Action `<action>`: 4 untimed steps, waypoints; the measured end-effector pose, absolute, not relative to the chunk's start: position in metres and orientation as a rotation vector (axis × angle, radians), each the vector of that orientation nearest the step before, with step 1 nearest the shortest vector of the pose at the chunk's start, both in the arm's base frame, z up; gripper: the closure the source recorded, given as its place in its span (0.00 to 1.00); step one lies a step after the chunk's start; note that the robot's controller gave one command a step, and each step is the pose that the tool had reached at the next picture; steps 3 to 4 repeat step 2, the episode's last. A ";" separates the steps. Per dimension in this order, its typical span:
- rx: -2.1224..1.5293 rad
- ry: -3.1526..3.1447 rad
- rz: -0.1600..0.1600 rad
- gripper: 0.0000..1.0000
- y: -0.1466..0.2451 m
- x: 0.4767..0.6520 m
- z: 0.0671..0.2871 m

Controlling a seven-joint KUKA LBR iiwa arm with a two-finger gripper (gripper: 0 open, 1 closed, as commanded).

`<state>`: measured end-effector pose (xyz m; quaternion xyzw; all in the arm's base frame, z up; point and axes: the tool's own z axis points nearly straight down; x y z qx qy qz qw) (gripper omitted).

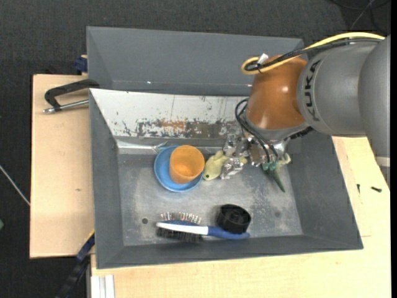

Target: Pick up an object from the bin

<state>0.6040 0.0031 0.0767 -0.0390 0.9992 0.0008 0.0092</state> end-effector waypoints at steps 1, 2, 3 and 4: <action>-0.122 3.126 0.001 1.00 0.004 0.607 0.128; -0.122 3.128 0.001 1.00 0.004 0.610 0.161; -0.122 3.128 0.001 1.00 0.004 0.610 0.161; -0.122 3.128 0.001 1.00 0.004 0.610 0.161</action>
Offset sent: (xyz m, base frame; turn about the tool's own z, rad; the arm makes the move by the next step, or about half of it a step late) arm 0.0001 -0.0001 0.0460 0.0000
